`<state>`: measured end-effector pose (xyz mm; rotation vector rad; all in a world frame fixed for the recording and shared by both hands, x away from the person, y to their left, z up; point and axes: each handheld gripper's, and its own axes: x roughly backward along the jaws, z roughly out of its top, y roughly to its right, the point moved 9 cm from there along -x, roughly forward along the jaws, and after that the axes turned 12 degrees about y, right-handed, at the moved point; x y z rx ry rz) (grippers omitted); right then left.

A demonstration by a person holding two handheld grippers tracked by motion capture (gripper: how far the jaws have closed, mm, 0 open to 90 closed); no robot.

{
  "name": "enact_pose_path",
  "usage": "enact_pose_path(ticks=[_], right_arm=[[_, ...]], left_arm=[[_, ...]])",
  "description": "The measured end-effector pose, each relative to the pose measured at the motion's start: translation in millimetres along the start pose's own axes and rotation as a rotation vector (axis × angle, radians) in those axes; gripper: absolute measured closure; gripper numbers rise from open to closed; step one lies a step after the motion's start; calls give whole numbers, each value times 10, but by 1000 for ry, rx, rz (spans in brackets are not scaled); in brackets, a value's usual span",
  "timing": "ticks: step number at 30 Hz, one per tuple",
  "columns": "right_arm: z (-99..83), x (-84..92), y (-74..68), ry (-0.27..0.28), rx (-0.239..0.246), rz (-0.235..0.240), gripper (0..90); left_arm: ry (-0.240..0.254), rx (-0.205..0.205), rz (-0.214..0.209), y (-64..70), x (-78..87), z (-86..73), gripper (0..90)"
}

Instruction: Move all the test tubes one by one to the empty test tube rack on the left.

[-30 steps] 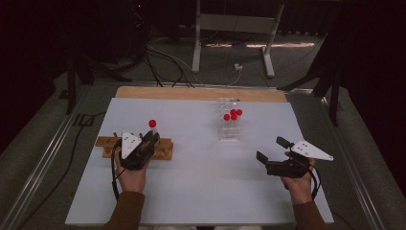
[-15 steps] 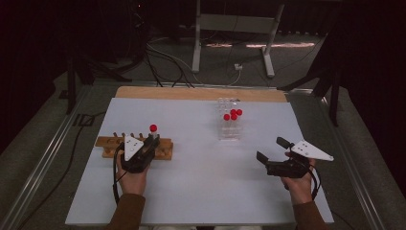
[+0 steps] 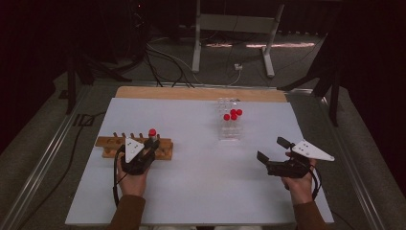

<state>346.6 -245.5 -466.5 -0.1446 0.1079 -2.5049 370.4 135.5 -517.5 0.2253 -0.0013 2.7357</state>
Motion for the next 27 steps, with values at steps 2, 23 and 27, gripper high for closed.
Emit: enact_pose_path(ticks=[2,23,27], right_arm=[[2,0,0,1,-1,0,1],[-6,0,13,0,1,-3,0],[-19,-1,21,-4,-2,-5,0]], left_arm=[[-1,-2,-1,0,2,-1,744],[-10,4,-7,1,-37,55,720],[-25,13,-5,1,-44,100,741]])
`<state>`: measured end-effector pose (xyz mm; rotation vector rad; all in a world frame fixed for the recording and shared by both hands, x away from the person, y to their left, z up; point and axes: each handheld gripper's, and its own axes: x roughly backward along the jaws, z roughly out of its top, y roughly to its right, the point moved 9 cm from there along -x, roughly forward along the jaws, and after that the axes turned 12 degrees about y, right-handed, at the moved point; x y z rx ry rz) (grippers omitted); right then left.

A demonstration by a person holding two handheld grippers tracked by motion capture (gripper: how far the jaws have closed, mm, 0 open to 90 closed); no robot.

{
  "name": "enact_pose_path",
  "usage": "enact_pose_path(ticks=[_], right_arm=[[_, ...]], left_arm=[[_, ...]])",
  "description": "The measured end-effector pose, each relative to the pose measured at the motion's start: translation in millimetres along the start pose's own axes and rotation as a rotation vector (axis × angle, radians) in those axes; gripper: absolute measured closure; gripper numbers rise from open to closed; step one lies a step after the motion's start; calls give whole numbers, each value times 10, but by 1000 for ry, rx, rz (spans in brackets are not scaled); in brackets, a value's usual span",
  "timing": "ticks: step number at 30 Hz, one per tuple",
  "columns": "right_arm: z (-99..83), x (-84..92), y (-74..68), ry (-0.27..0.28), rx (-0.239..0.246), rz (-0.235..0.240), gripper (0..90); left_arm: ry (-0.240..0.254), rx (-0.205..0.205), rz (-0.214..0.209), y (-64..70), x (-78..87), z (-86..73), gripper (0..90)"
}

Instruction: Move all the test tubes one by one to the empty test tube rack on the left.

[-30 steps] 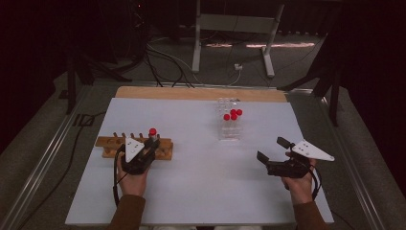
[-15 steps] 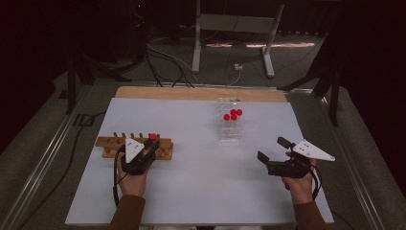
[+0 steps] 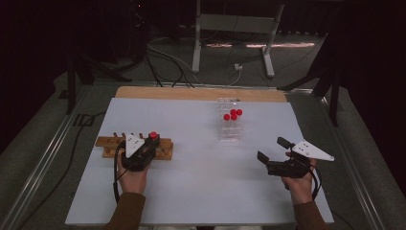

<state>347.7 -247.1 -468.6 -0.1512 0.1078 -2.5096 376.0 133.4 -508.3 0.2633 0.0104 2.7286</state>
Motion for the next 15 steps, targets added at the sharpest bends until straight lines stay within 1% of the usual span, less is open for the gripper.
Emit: enact_pose_path(ticks=[3,6,8,9,10,12,13,14,15], right_arm=[[0,1,0,0,-1,0,1],[5,0,-5,2,0,0,0],[7,0,-8,4,1,1,1],[8,0,-7,4,1,1,1],[9,0,-7,4,1,1,0],[9,1,-8,4,0,1,0],[9,1,-8,4,0,1,0],[8,1,-3,4,1,0,1],[7,3,-1,4,0,0,0]], left_arm=[[-16,12,7,-8,2,13,745],[-42,5,9,-21,-5,-15,744],[-46,8,6,-21,-8,-23,741],[-48,8,5,-20,-9,-24,723],[-54,10,-6,-5,-15,-34,678],[-55,9,-7,-1,-13,-37,585],[-54,13,-12,5,-8,-35,585],[-50,20,-18,12,1,-30,501],[-47,21,-15,12,11,-25,449]])
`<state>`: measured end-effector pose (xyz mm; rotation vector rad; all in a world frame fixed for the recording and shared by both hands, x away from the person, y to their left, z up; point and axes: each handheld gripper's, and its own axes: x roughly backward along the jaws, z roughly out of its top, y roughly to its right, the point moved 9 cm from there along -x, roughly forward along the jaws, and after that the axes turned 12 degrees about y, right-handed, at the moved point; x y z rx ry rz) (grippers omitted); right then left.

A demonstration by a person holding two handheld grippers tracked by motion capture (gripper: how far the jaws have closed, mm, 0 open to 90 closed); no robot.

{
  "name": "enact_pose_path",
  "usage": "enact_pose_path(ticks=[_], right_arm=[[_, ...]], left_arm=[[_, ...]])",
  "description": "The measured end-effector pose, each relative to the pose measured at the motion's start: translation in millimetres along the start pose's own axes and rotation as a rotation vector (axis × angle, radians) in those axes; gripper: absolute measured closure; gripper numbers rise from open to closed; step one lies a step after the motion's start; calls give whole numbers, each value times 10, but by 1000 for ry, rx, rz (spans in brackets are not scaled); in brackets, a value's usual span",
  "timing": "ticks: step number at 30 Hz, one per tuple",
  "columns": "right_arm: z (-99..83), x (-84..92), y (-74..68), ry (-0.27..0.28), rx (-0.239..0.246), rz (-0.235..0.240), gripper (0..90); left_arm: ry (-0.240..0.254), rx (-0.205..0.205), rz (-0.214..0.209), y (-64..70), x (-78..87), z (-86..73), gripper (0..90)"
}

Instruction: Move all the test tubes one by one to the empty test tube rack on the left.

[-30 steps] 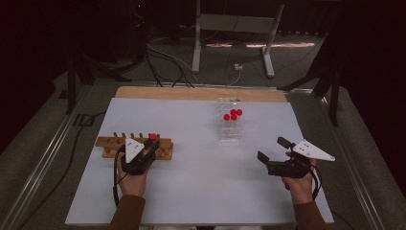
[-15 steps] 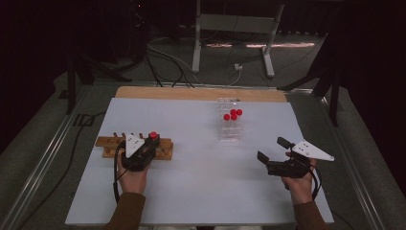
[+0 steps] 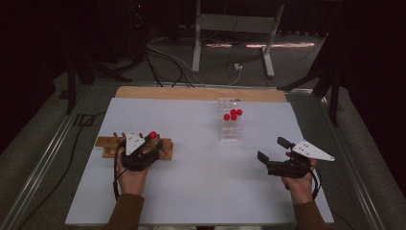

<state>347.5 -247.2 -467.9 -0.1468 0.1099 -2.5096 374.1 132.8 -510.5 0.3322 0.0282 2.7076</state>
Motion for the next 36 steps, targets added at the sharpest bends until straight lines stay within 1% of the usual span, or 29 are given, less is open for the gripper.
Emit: enact_pose_path(ticks=[2,3,4,5,6,7,10,13,16,18,20,21,22,23,25,28,30,31,32,36], right_arm=[[0,1,4,0,0,-1,1],[0,1,4,0,0,-1,1],[0,2,5,-1,0,-1,0],[6,1,7,2,0,-3,0],[8,-2,5,1,0,-3,1],[12,-6,4,1,4,-3,1],[21,-16,-6,1,5,-2,1],[41,-54,-31,-5,18,1,1],[50,-79,-43,-8,26,1,0],[65,-109,-59,-7,27,4,0],[80,-150,-65,-10,25,4,0],[99,-195,-63,-9,21,1,0],[107,-221,-60,-10,22,-1,0],[107,-221,-60,-10,22,-1,0],[121,-279,-52,-12,20,-5,0],[139,-365,-45,-17,20,-12,0],[148,-432,-44,-21,18,-13,0],[155,-506,-39,-27,21,-17,0],[155,-506,-39,-27,21,-17,0],[166,-641,-31,-37,20,-19,1]], left_arm=[[9,16,-6,5,24,12,347],[15,16,-2,3,41,20,347],[22,17,2,2,62,32,302],[31,23,1,4,87,45,225],[40,35,-2,6,109,58,189],[49,42,-1,2,134,72,170],[72,60,-8,-10,198,108,159],[87,67,-30,-7,257,120,80],[92,70,-32,-16,302,128,73],[83,69,-27,-33,329,122,54],[85,75,-40,-33,352,130,57],[88,73,-39,-35,363,139,38],[87,70,-35,-36,371,146,5],[85,63,-36,-34,380,150,5],[92,41,-38,-27,407,168,6],[96,26,-34,-28,424,186,6],[98,27,-33,-29,423,190,6],[99,30,-31,-31,421,190,6],[100,34,-30,-34,419,188,6],[100,49,-19,-53,414,174,6]])
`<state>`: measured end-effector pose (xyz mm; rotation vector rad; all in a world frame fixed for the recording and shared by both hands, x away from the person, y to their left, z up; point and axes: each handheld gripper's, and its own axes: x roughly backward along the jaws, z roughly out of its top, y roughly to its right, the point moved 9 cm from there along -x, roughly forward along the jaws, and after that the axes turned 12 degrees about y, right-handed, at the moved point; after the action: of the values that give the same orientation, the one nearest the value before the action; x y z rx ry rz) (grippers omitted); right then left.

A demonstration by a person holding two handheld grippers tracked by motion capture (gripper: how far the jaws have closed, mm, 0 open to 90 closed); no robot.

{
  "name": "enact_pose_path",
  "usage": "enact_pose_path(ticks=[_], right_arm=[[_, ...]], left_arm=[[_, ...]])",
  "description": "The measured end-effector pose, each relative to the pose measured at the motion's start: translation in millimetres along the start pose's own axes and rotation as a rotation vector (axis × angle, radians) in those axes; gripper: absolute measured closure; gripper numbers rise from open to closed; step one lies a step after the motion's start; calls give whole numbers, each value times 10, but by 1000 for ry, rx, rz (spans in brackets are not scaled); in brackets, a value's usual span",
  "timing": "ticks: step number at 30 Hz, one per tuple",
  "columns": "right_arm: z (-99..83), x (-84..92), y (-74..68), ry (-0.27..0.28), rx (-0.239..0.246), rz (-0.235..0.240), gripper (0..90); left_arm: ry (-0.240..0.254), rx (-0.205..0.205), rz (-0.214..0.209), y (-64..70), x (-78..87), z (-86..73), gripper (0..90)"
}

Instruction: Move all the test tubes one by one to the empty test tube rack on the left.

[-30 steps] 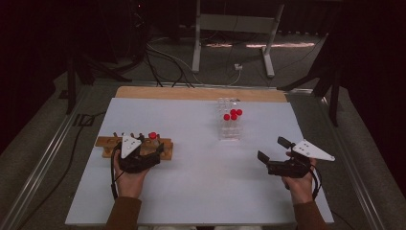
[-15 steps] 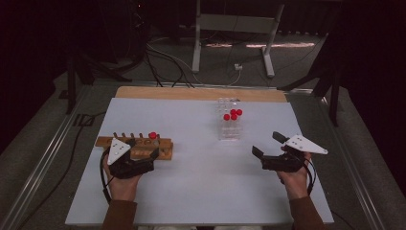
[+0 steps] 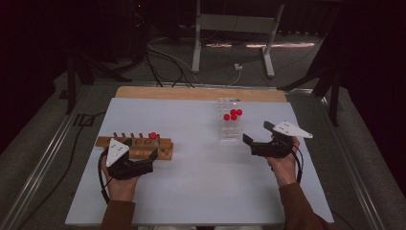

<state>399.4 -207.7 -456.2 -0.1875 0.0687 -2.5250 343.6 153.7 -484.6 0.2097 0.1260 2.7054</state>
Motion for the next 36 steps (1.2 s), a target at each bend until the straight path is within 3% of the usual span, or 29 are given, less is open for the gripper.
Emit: enact_pose_path(ticks=[9,13,20,24,36], right_arm=[[-30,-303,30,-38,7,-18,100],[-105,-433,52,-59,4,-29,193],[-265,-588,65,-86,36,-49,528],[-372,-696,93,-107,32,-58,627],[-548,-872,98,-120,21,-76,717]], left_arm=[[0,18,13,-24,-7,-20,6],[1,22,16,-36,-4,-25,6],[5,31,18,-50,1,-24,6],[5,29,18,-44,-2,-28,6],[7,35,22,-59,11,-30,6]])
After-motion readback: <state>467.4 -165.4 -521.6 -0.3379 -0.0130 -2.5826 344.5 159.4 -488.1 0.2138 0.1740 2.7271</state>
